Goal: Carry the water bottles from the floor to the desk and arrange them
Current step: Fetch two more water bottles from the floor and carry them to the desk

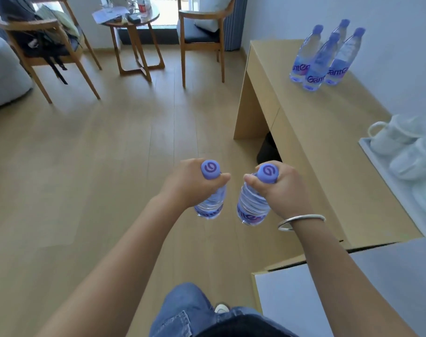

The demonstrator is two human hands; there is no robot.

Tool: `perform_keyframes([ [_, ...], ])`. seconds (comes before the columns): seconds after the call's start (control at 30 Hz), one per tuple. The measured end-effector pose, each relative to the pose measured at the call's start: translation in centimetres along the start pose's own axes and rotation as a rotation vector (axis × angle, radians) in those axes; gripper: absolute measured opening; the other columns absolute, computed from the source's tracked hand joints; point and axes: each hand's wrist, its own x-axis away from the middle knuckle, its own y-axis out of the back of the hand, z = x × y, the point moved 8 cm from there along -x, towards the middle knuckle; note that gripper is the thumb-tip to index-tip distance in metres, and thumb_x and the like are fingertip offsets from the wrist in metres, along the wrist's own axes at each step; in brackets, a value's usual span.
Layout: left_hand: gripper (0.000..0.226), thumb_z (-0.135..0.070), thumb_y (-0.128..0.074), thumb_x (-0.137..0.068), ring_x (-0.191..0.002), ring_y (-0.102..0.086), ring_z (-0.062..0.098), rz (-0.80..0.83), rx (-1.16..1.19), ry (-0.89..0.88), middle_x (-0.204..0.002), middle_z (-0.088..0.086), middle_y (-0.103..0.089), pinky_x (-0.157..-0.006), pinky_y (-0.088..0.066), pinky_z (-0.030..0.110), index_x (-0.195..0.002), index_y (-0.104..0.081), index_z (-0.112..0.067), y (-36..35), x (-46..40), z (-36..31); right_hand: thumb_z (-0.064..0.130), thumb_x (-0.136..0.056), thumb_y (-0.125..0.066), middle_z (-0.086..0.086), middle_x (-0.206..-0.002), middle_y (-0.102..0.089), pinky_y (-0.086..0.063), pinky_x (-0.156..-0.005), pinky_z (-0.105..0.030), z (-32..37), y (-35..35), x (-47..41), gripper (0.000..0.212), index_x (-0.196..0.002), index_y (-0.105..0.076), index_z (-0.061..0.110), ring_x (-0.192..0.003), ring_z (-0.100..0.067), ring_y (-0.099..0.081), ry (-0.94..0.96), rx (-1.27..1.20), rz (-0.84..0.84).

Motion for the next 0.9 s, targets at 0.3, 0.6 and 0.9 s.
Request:
perform_keyframes([
  [0.3,0.049,-0.048,-0.062,-0.077,-0.047,-0.029,0.011,0.127,-0.118,-0.173,-0.047,-0.006,-0.033,-0.045,-0.027,0.02,-0.054,-0.035,-0.015,-1.0,-17.9,-1.6,0.033,-0.073,-0.075,-0.015,-0.078,-0.066,-0.05,-0.07,-0.038,-2.8,-0.7,-14.5,0.031,-0.079,-0.062,0.005,-0.076,-0.031,-0.061,-0.155,0.01,-0.114],
  [0.6,0.045,-0.048,-0.061,-0.08,-0.051,-0.037,0.013,0.344,-0.196,-0.367,-0.052,-0.005,-0.039,-0.051,-0.032,0.027,-0.058,-0.043,-0.012,-2.5,-34.9,-6.2,0.035,-0.072,-0.074,-0.019,-0.074,-0.063,-0.048,-0.064,-0.038,-4.6,1.5,-27.4,0.036,-0.073,-0.062,0.001,-0.07,-0.035,-0.054,-0.309,0.03,-0.339],
  [0.9,0.045,-0.048,-0.062,-0.077,-0.055,-0.039,0.015,0.507,-0.158,-0.479,-0.057,0.0,-0.045,-0.054,-0.037,0.031,-0.066,-0.049,-0.006,-11.3,-45.0,-13.1,0.032,-0.072,-0.076,-0.025,-0.083,-0.066,-0.049,-0.072,-0.044,-10.1,9.0,-34.8,0.042,-0.079,-0.061,-0.006,-0.081,-0.038,-0.059,-0.395,0.05,-0.548],
])
